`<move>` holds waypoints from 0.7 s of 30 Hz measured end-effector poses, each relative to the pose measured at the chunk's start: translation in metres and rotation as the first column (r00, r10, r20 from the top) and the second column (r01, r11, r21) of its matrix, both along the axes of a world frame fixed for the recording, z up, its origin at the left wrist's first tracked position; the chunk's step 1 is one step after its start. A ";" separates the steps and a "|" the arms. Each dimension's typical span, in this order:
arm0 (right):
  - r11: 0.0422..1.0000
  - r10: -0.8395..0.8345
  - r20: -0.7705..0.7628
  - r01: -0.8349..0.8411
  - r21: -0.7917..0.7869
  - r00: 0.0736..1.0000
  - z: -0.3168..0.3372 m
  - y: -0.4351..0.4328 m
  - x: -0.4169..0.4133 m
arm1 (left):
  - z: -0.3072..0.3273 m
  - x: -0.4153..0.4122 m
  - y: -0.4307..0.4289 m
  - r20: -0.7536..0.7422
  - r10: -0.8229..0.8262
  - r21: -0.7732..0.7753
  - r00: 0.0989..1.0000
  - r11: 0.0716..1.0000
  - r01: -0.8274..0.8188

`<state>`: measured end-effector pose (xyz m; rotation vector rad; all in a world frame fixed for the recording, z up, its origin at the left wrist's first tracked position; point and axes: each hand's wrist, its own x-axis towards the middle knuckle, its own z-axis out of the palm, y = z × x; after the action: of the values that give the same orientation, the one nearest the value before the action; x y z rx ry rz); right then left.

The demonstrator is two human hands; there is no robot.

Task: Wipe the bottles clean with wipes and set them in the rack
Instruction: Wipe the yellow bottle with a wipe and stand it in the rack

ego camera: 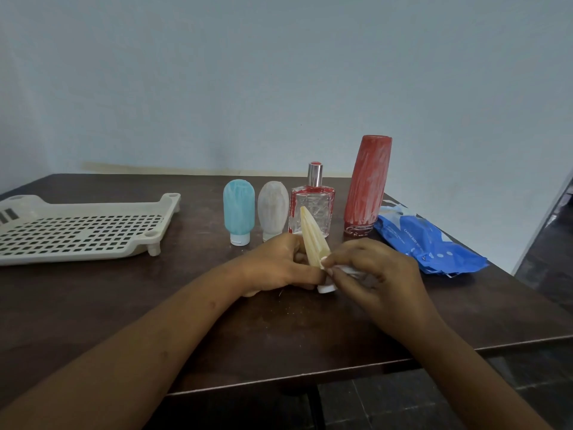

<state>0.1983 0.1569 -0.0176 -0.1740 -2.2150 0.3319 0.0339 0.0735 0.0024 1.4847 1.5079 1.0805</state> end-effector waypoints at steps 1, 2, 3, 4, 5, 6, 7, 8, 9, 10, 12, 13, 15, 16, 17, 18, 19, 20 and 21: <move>1.000 -0.015 -0.022 0.015 -0.019 1.000 0.000 0.001 -0.001 | 0.000 0.000 0.000 0.000 -0.001 -0.002 1.000 1.000 0.001; 0.999 -0.034 -0.044 0.032 -0.027 0.998 0.001 0.002 -0.003 | 0.000 0.000 0.001 -0.001 -0.001 -0.003 1.000 1.000 0.001; 0.999 -0.050 -0.057 0.049 -0.016 0.997 0.002 0.001 -0.005 | -0.001 0.000 0.001 -0.003 -0.002 -0.001 1.000 1.000 0.002; 0.998 -0.055 -0.053 0.056 0.012 0.997 0.002 0.000 -0.007 | -0.001 0.000 0.001 -0.005 -0.002 0.004 1.000 1.000 0.002; 0.998 -0.045 -0.036 0.047 0.038 0.998 0.001 -0.001 -0.008 | -0.001 -0.002 0.001 -0.011 -0.001 0.009 1.000 1.000 0.001; 0.998 -0.027 -0.014 0.027 0.052 1.000 0.000 -0.001 -0.007 | -0.002 -0.002 0.001 -0.018 -0.003 0.012 1.000 1.000 0.003; 0.999 -0.008 0.002 0.008 0.051 1.000 0.000 -0.001 -0.006 | -0.002 -0.003 0.001 -0.023 -0.005 0.011 1.000 1.000 0.006; 0.999 0.002 0.006 -0.003 0.040 1.000 -0.001 -0.001 -0.003 | -0.003 -0.004 0.001 -0.022 -0.009 0.006 1.000 1.000 0.009; 1.000 0.000 -0.002 0.000 0.019 1.000 -0.001 0.001 -0.002 | -0.003 -0.004 0.002 -0.015 -0.014 -0.001 1.000 1.000 0.014; 1.000 -0.012 -0.020 0.011 -0.009 1.000 -0.001 0.002 -0.001 | -0.003 -0.004 0.002 -0.002 -0.017 -0.009 1.000 1.000 0.017; 0.998 -0.042 -0.056 0.039 -0.052 0.998 0.001 0.003 -0.003 | -0.004 -0.004 0.003 0.019 -0.015 -0.019 1.000 1.000 0.015; 0.998 -0.046 -0.055 0.044 -0.049 0.997 0.002 0.002 -0.005 | -0.003 -0.004 0.003 0.021 -0.015 -0.021 1.000 1.000 0.015; 1.000 -0.015 -0.015 0.015 -0.010 1.000 0.001 -0.001 -0.006 | -0.003 -0.005 0.002 0.011 -0.010 -0.023 1.000 1.000 0.010; 1.000 0.008 0.009 -0.008 0.001 1.000 0.000 -0.001 -0.004 | -0.004 -0.005 0.001 0.005 -0.007 -0.025 1.000 1.000 0.007; 1.000 0.021 0.025 -0.021 0.002 0.999 -0.001 -0.001 -0.002 | -0.004 -0.006 0.001 0.003 -0.002 -0.029 1.000 1.000 0.002; 1.000 0.016 0.028 -0.016 -0.002 0.999 -0.001 0.000 0.000 | -0.004 -0.006 0.000 0.003 0.001 -0.035 1.000 0.999 -0.001; 1.000 -0.003 0.016 0.003 -0.008 1.000 -0.002 0.002 0.001 | -0.004 -0.006 0.001 0.005 0.002 -0.039 1.000 0.999 -0.002; 0.999 -0.029 -0.009 0.029 -0.014 1.000 -0.001 0.003 0.000 | -0.005 -0.006 0.000 0.009 0.006 -0.042 1.000 0.999 -0.006; 0.999 -0.051 -0.032 0.051 -0.020 0.998 0.000 0.003 -0.002 | -0.005 -0.006 0.000 0.016 0.013 -0.046 1.000 0.999 -0.012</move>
<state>0.1967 0.1603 -0.0177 -0.2337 -2.1719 0.3255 0.0281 0.0733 -0.0024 1.4336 1.5224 1.0561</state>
